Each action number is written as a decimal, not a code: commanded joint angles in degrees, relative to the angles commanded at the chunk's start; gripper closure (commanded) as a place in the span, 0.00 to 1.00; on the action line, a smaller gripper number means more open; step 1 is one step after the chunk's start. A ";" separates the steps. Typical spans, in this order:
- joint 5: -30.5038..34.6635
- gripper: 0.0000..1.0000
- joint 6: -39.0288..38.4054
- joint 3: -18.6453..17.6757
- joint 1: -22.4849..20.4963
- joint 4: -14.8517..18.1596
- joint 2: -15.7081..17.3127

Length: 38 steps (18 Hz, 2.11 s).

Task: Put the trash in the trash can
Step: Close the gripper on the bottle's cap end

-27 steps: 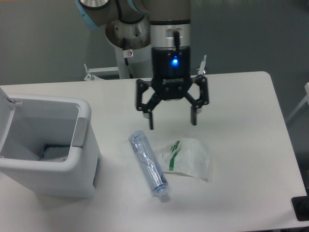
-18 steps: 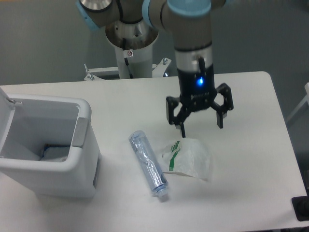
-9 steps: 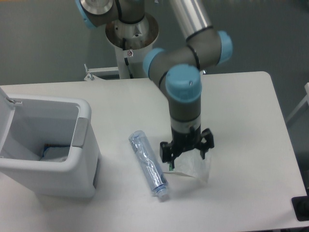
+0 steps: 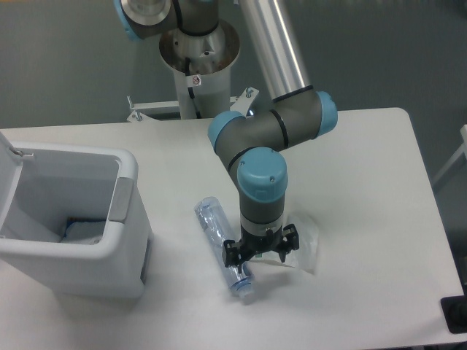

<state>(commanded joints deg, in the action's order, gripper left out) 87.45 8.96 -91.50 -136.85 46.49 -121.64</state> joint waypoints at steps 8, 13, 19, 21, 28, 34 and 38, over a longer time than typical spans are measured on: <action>-0.62 0.00 -1.58 -0.09 1.41 0.00 -1.93; -0.35 0.00 -1.58 -0.09 1.50 0.00 -2.99; -0.35 0.19 -1.67 -0.17 1.59 0.00 -3.17; -0.35 0.24 -1.67 -0.09 1.59 0.00 -3.25; -0.44 0.34 -1.58 -0.09 1.59 0.00 -3.43; -0.62 0.35 -1.23 0.18 1.50 0.00 -2.56; -0.79 0.35 -0.97 1.93 0.89 -0.09 0.25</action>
<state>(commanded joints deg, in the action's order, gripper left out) 86.66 8.00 -89.57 -135.97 46.41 -121.39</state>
